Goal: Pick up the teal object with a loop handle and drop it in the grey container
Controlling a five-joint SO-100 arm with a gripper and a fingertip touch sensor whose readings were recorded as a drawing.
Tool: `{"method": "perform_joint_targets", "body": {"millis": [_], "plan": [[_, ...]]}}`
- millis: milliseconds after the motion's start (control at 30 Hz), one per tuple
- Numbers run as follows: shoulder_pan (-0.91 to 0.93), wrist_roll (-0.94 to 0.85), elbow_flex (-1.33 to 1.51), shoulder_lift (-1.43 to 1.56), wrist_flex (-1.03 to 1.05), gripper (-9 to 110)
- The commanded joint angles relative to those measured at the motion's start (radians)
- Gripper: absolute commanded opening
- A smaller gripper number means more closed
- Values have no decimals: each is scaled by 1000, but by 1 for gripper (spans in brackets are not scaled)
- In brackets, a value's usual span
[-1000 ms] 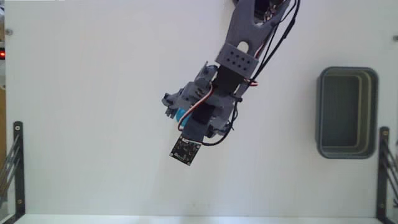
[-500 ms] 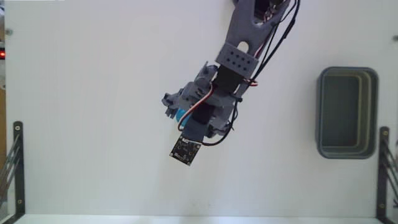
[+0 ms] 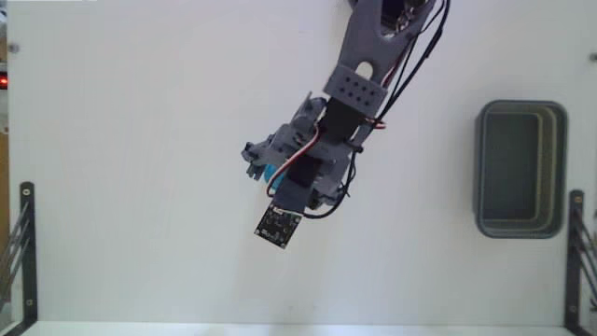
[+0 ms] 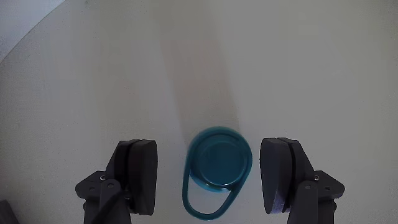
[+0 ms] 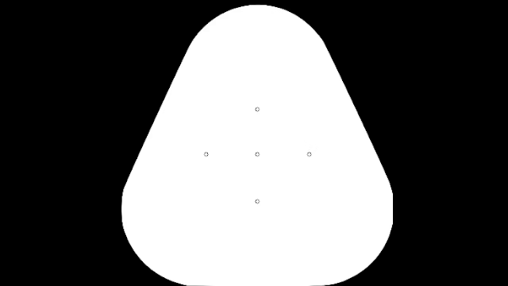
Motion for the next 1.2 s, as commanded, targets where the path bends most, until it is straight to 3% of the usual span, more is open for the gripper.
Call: {"method": "perform_joint_targets", "body": {"millis": [0, 1167], "plan": [[14, 5, 12, 32, -28, 110], [14, 5, 189, 18, -219, 110]]}}
